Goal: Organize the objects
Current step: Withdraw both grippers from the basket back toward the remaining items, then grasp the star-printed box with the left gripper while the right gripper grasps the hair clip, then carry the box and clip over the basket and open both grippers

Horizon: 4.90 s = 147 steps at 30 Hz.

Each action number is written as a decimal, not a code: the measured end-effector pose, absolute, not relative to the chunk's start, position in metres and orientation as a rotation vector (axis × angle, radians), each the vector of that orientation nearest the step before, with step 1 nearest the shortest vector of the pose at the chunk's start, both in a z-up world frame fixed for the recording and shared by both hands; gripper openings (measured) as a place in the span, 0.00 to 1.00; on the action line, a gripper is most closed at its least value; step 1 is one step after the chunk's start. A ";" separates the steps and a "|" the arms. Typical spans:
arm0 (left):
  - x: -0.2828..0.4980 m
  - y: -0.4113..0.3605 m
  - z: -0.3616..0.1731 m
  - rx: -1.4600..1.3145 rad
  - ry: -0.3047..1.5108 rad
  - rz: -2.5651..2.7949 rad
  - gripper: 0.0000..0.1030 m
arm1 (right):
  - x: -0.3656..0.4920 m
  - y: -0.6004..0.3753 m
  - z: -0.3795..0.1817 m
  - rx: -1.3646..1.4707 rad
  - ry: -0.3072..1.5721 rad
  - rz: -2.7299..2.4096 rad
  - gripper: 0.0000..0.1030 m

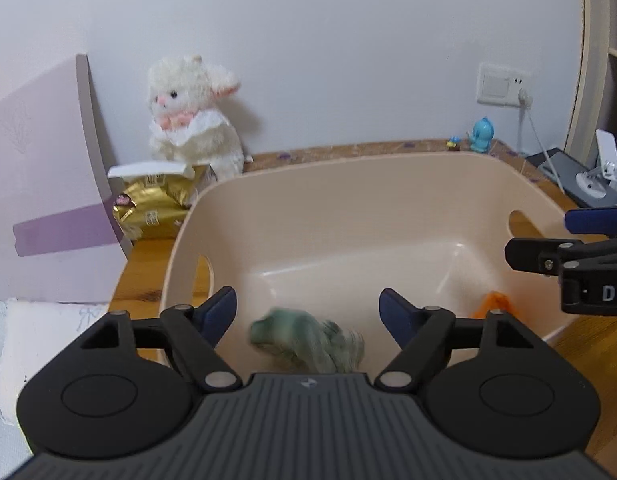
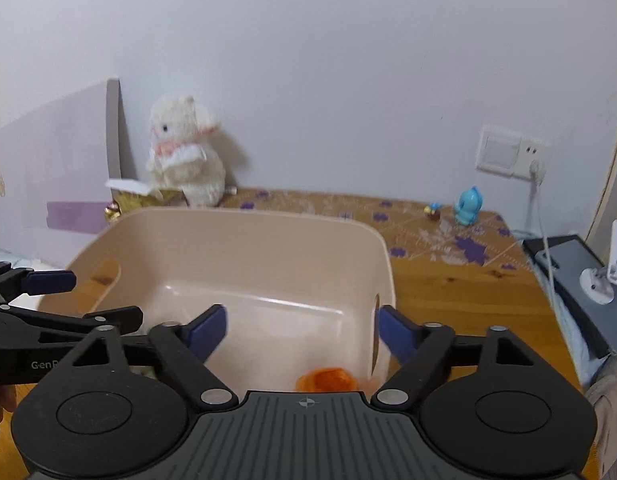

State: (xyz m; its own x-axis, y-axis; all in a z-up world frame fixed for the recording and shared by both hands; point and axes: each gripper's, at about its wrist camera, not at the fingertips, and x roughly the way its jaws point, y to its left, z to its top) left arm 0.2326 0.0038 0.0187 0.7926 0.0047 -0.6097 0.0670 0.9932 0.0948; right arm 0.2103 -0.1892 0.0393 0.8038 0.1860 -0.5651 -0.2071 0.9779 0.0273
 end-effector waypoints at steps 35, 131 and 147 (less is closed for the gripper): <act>0.098 0.016 -0.005 0.135 0.714 -0.056 0.92 | 0.085 -0.209 -0.026 -0.089 0.780 0.186 1.00; 0.215 -0.001 0.019 0.193 0.623 -0.073 0.51 | 0.213 -0.195 0.031 -0.106 0.580 0.245 0.08; 0.266 -0.003 -0.014 0.163 0.761 -0.042 0.54 | 0.240 -0.183 -0.003 -0.133 0.692 0.235 0.41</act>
State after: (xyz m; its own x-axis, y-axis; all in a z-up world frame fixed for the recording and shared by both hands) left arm 0.2660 -0.0027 -0.0141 0.7241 0.0206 -0.6893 0.0971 0.9865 0.1316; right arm 0.2401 -0.1828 -0.0026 0.7452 0.1697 -0.6449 -0.2577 0.9652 -0.0438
